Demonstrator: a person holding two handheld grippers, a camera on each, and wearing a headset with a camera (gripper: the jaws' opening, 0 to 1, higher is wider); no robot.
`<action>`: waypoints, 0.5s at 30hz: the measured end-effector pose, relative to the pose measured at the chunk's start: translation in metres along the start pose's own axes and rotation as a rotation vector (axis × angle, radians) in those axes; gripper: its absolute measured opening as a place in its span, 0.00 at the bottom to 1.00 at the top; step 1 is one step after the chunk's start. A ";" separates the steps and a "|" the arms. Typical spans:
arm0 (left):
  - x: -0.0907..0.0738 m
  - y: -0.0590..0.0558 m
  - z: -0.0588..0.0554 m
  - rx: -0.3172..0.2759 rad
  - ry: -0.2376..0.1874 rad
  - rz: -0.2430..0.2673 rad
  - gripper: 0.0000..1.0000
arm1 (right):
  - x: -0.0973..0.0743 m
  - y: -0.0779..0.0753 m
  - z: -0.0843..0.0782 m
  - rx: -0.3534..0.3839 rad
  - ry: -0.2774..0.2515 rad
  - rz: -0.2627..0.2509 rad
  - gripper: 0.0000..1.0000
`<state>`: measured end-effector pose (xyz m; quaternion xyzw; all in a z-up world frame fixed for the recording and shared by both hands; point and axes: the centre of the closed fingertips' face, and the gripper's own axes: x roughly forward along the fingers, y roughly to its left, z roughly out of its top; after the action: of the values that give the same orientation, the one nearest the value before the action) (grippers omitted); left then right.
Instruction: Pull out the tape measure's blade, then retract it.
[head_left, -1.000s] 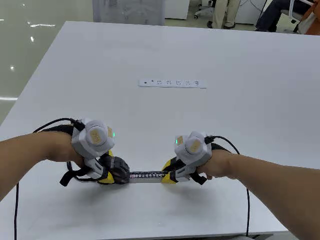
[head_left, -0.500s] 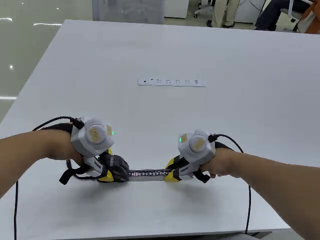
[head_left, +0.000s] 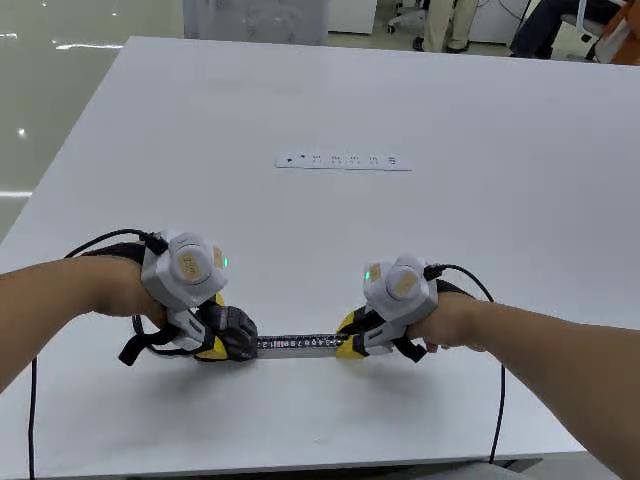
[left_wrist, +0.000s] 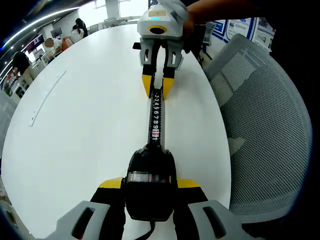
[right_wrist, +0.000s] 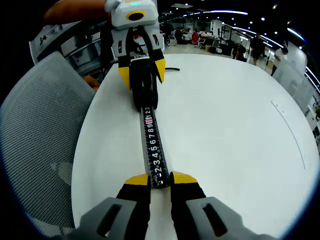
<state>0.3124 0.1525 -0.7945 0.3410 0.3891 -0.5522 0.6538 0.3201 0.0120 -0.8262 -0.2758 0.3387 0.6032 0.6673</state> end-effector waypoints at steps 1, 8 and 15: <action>0.000 0.000 0.000 0.000 0.000 0.000 0.33 | 0.000 0.000 -0.001 0.003 0.001 -0.001 0.13; 0.000 0.000 0.000 -0.001 0.000 -0.001 0.33 | -0.003 -0.001 -0.004 0.017 0.011 0.000 0.13; 0.000 0.000 0.000 -0.003 0.001 -0.001 0.33 | -0.006 -0.003 -0.009 0.024 0.015 -0.005 0.13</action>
<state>0.3127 0.1531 -0.7944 0.3402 0.3901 -0.5518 0.6539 0.3216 0.0013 -0.8270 -0.2733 0.3501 0.5954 0.6695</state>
